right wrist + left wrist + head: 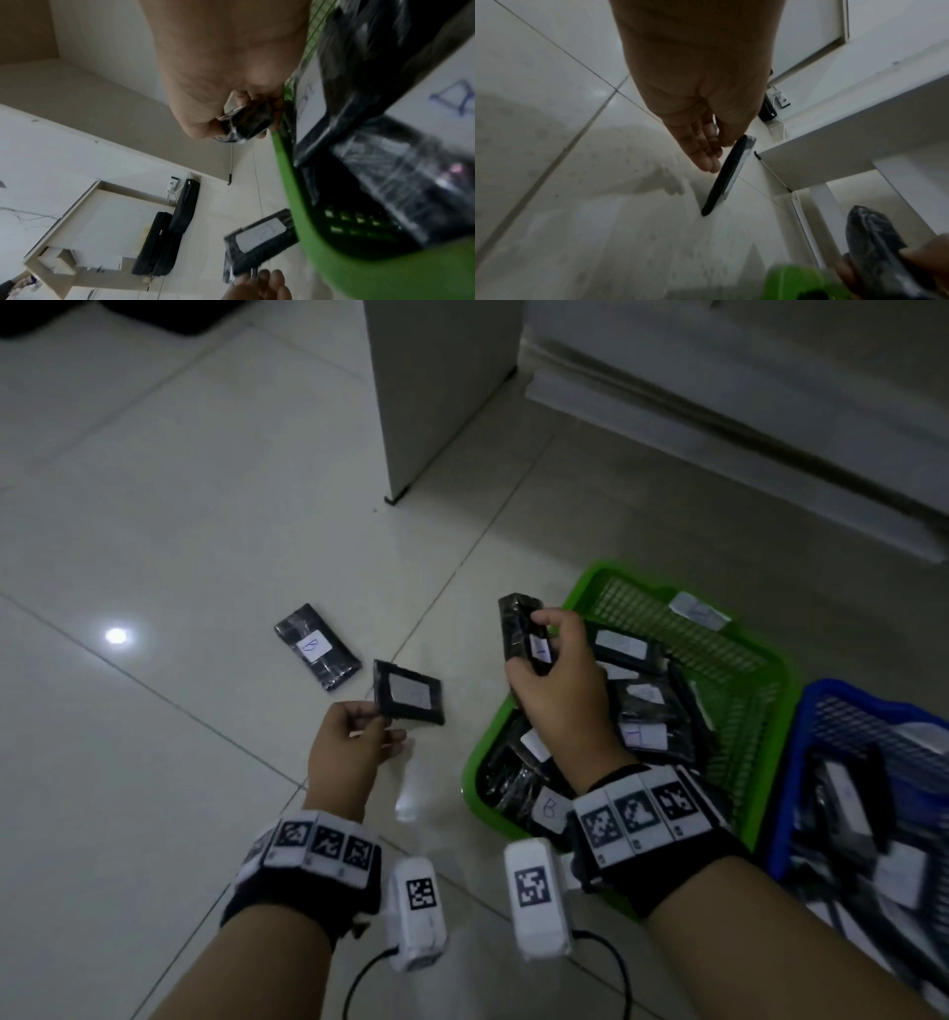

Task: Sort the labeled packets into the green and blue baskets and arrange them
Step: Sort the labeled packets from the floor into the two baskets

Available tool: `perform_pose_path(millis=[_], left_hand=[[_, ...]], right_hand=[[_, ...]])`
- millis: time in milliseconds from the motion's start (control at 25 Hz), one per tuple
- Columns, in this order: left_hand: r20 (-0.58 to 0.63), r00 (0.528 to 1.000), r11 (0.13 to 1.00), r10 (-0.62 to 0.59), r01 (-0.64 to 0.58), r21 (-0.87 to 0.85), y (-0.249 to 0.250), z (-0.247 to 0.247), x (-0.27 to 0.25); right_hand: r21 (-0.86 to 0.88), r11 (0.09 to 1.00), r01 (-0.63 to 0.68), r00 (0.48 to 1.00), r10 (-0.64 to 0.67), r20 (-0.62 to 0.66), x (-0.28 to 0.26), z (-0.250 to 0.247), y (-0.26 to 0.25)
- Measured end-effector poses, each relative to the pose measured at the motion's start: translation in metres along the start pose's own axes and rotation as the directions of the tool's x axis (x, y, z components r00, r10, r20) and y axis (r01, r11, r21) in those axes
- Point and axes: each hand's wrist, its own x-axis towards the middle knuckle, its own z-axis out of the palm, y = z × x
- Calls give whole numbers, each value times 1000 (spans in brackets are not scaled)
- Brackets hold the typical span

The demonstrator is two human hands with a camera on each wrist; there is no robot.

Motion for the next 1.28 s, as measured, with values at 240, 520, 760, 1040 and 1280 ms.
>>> perform_pose_path(millis=[240,520,760,1040,1280], left_hand=[[-95,979,984,-180,179,-13,-4,25,28],[-98,994,979,-52,32,-201,25,32,8],[145,978,966,153,-117,-230,73,66,-51],[254,955,975,152,-103,-199,62,138,-103],[296,944,980,146,-96,-176,41,193,-138]], right_hand=[[-48,997,61,997,-59,57,-1,-24,23],[-27,999,48,999,-48,-19,-7,-18,28],[16,999,32,984,-29,-177,-20,-66,35],[43,999,-25,970,35,-241,-43,-153,67],[6,996,-93,928,89,-362,-75,-209,100]])
